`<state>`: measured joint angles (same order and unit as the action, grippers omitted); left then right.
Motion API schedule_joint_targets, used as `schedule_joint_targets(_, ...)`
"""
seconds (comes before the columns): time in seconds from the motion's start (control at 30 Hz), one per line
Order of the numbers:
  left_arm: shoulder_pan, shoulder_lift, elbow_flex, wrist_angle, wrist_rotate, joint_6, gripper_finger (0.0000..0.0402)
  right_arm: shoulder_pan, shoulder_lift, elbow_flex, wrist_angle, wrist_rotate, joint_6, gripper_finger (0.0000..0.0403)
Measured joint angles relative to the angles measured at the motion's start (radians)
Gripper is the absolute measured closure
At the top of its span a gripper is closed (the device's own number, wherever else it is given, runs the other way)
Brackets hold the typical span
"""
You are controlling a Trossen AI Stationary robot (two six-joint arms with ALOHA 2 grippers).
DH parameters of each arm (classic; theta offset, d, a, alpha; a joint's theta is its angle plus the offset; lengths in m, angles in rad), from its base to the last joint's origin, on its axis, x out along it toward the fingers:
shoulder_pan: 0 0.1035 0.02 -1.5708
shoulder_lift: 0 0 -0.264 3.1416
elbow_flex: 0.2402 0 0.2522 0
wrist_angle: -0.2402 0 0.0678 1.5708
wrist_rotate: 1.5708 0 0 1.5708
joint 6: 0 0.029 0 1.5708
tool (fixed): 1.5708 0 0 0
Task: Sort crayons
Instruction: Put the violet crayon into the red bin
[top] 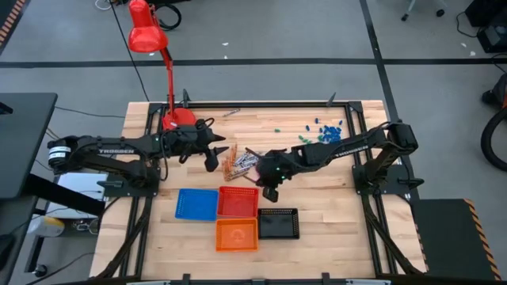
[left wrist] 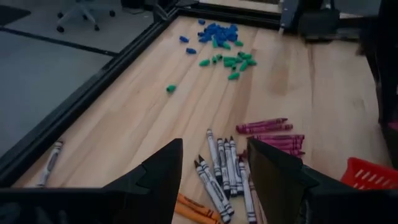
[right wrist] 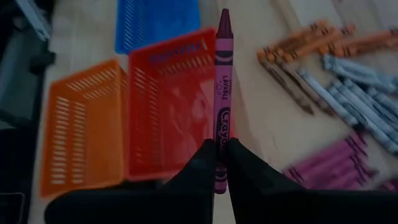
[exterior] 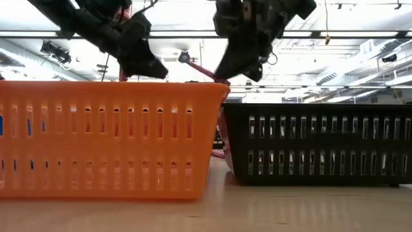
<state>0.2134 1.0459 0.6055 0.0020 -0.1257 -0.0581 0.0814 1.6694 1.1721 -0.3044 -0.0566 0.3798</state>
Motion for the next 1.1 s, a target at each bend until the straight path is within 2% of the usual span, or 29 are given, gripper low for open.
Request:
schedule_joint_targets(0.13, 0.0, -0.03, 0.026, -0.089, 0.0, -0.005, 0.0209, 0.005, 0.036, 0.001, 0.055, -0.012, -0.023, 0.037)
schedule_joint_targets(0.23, 0.0, -0.058, 0.035, -0.134, 0.0, -0.005, 0.0209, 0.013, 0.086, 0.004, 0.119, -0.063, -0.032, 0.037)
schedule_joint_targets(0.37, 0.0, -0.098, 0.04, -0.135, 0.0, -0.006, 0.0209, 0.023, 0.164, 0.075, 0.105, -0.082, -0.043, 0.037)
schedule_joint_targets(0.6, 0.0, -0.165, 0.039, -0.179, 0.0, -0.01, 0.0209, 0.053, 0.315, 0.268, -0.068, -0.067, -0.109, 0.037)
schedule_joint_targets(0.83, 0.0, -0.17, 0.039, -0.189, 0.0, -0.01, 0.0209, 0.063, 0.442, 0.433, -0.242, -0.037, -0.179, 0.0369)
schedule_joint_targets(1.1, 0.0, -0.17, 0.039, -0.186, -0.001, -0.019, 0.0209, 0.056, 0.476, 0.472, -0.293, -0.055, -0.202, 0.0338)
